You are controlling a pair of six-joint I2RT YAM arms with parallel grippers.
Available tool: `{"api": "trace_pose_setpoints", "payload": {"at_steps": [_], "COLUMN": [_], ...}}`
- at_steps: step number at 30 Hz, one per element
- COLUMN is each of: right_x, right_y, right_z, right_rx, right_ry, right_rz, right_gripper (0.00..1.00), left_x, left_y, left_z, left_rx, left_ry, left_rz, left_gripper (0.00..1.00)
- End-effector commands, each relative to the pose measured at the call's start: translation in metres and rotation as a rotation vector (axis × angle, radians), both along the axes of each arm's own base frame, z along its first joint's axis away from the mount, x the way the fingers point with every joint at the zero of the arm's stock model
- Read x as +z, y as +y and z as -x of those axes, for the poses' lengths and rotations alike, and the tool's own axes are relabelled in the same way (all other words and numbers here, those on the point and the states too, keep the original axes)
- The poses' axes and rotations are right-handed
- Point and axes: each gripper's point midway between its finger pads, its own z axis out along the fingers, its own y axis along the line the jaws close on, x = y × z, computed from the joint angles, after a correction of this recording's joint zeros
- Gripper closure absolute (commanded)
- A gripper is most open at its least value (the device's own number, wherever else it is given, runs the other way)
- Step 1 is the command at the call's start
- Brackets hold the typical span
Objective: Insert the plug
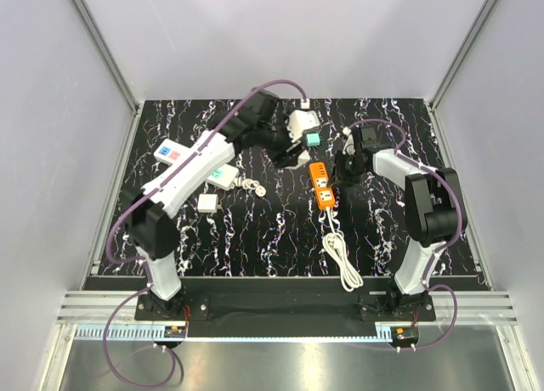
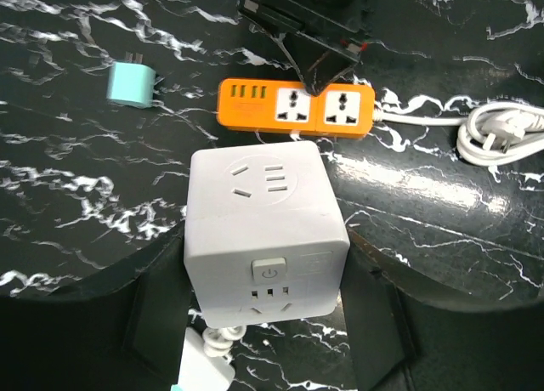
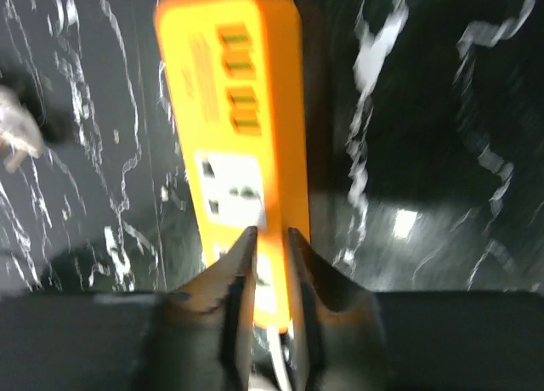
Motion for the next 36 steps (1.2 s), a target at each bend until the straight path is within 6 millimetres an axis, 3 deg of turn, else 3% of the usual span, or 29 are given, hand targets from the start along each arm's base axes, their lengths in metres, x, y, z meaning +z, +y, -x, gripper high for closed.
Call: {"api": "trace_pose_setpoints", "payload": {"at_steps": [1, 2, 3, 4, 5, 7, 16, 18, 21, 28, 31, 36], "right_x": [0.028, 0.049, 0.062, 0.072, 0.090, 0.107, 0.122, 0.118, 0.108, 0.072, 0.050, 0.027], "right_y": [0.004, 0.001, 0.001, -0.001, -0.008, -0.019, -0.092, -0.094, -0.078, -0.061, -0.055, -0.040], "right_z": [0.014, 0.012, 0.011, 0.010, 0.008, 0.009, 0.027, 0.031, 0.038, 0.044, 0.042, 0.017], "right_rx": [0.003, -0.018, -0.047, -0.068, -0.106, -0.188, -0.466, -0.458, -0.407, -0.369, -0.353, -0.321], "right_ry": [-0.015, -0.066, -0.086, -0.107, -0.150, -0.180, -0.265, -0.262, -0.208, -0.120, -0.073, -0.066], "right_rz": [-0.040, -0.040, -0.051, -0.055, -0.038, -0.031, 0.050, 0.035, -0.033, -0.115, -0.133, -0.216], "right_gripper": [0.63, 0.50, 0.47, 0.44, 0.42, 0.43, 0.44, 0.44, 0.48, 0.54, 0.55, 0.58], "left_x": [0.001, -0.012, -0.014, -0.006, -0.020, -0.030, -0.066, -0.075, -0.092, -0.093, -0.099, -0.108], "left_y": [-0.017, -0.022, -0.025, -0.028, -0.037, -0.045, -0.069, -0.071, -0.075, -0.083, -0.084, -0.084], "left_z": [0.005, 0.003, 0.002, 0.006, 0.009, 0.011, -0.006, -0.005, -0.010, -0.024, -0.028, -0.029], "left_rx": [-0.039, -0.029, -0.027, -0.034, -0.059, -0.087, -0.051, -0.043, -0.032, -0.026, -0.027, -0.028], "left_ry": [0.000, 0.027, 0.042, 0.060, 0.088, 0.085, 0.157, 0.172, 0.184, 0.129, 0.122, 0.130], "left_rz": [-0.053, -0.085, -0.095, -0.099, -0.122, -0.156, -0.201, -0.216, -0.228, -0.211, -0.219, -0.229], "left_gripper": [1.00, 1.00, 1.00, 1.00, 1.00, 1.00, 1.00, 1.00, 1.00, 1.00, 1.00, 1.00]}}
